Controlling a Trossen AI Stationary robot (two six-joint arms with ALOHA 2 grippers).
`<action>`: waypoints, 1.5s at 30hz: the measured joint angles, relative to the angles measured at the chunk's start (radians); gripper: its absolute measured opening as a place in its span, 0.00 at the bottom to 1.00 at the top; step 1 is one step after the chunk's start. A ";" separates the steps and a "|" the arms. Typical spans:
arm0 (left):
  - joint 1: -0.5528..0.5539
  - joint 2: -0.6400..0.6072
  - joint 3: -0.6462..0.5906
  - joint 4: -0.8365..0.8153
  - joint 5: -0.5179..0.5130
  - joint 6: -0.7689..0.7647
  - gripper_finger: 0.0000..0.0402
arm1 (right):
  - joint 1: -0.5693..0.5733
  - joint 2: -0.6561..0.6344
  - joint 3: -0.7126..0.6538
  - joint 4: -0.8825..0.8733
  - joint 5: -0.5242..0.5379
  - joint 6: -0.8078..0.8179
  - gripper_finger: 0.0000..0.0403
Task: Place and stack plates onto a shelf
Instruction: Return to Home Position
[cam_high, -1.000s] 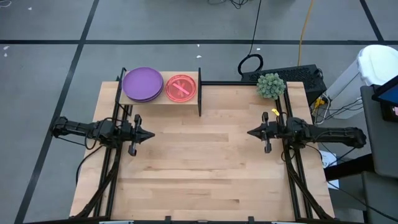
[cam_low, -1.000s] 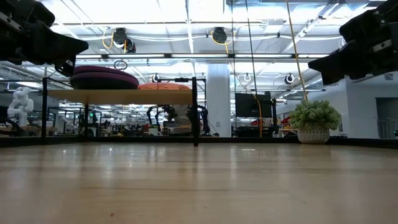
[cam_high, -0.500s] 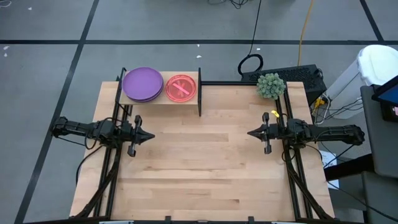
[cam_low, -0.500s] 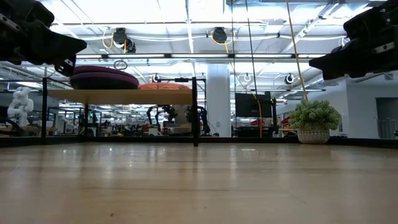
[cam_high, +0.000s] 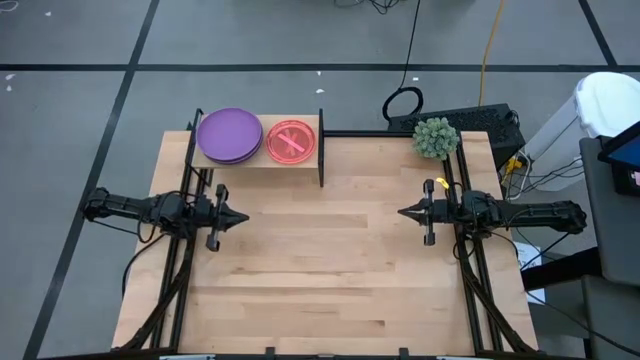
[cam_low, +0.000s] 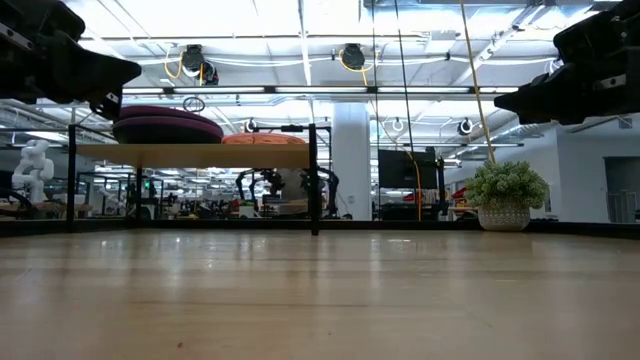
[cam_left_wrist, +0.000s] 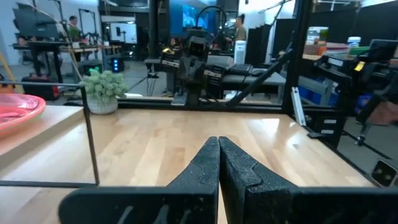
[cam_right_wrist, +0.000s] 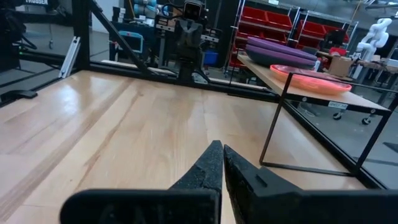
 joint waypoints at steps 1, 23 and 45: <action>0.000 0.002 0.000 0.007 0.008 0.000 0.00 | 0.000 0.000 0.000 0.000 0.000 0.000 0.00; 0.127 0.000 0.000 0.015 0.142 0.120 0.00 | 0.000 0.000 0.000 0.003 -0.001 0.001 0.00; 0.150 0.004 0.003 -0.027 0.109 0.072 0.00 | 0.000 0.000 0.000 0.003 -0.001 0.001 0.00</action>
